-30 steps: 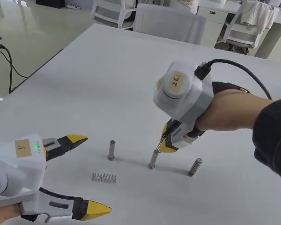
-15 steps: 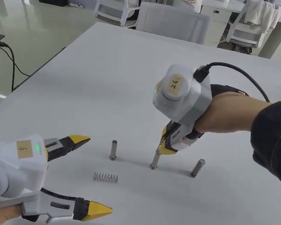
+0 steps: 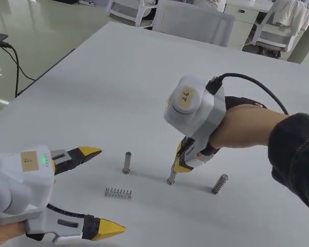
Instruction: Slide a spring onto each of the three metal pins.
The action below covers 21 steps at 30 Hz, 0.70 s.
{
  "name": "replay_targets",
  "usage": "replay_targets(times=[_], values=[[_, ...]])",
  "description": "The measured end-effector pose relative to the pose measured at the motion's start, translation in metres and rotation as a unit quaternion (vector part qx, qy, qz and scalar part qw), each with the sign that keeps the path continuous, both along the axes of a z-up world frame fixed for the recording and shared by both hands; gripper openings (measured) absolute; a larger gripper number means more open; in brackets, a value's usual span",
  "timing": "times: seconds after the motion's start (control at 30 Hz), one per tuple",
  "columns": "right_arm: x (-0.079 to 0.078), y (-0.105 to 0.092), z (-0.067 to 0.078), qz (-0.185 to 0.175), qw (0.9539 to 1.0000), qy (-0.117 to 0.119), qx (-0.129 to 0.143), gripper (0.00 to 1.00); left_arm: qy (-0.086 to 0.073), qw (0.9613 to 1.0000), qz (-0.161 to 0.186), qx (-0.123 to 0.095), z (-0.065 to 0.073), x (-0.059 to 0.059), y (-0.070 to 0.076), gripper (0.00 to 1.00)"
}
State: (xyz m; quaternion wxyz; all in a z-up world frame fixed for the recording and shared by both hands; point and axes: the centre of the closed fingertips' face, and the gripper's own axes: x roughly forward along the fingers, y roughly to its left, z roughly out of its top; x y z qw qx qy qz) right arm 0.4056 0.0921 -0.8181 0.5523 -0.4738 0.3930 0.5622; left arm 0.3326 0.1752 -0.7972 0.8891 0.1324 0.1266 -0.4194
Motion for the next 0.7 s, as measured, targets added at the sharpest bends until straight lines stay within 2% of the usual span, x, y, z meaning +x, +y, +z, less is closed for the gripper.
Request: replay_targets(times=[0.7], values=[[-0.004, -0.003, -0.029, -0.012, 0.9994, 0.028, -0.017, 0.08, 0.002, 1.0000, 0.005, -0.003, 0.000, 0.000, 0.002, 0.86]])
